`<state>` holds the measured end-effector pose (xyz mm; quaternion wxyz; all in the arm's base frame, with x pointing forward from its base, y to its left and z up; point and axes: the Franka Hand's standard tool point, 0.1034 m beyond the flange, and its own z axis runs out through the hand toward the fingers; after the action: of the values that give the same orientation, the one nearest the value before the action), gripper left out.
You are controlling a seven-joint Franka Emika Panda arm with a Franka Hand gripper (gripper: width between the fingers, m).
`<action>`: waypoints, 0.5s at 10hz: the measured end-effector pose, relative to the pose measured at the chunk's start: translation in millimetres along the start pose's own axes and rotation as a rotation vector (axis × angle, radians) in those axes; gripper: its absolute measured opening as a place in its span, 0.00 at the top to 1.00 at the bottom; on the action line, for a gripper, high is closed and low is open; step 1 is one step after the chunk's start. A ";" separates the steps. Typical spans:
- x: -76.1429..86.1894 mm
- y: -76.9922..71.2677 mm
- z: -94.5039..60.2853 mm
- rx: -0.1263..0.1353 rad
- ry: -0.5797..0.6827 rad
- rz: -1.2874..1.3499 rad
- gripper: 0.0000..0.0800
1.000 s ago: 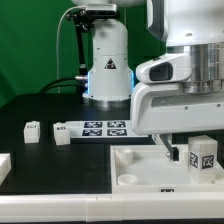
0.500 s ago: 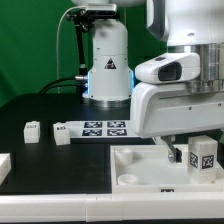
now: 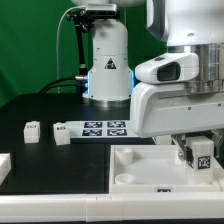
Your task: Assemble one leg
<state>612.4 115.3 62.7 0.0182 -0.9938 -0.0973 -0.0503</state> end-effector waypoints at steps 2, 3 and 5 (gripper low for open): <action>0.3 0.0 -0.2 0.002 0.002 0.149 0.64; 0.0 -0.9 -0.1 0.002 0.003 0.315 0.64; -1.1 1.6 0.4 -0.004 0.002 0.532 0.64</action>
Offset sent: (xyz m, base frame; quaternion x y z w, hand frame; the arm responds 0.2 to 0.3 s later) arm -0.0055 -0.0006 0.0026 -0.0177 0.0110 0.3464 0.9379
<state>611.6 113.5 62.1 0.0291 -0.9844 0.1675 -0.0448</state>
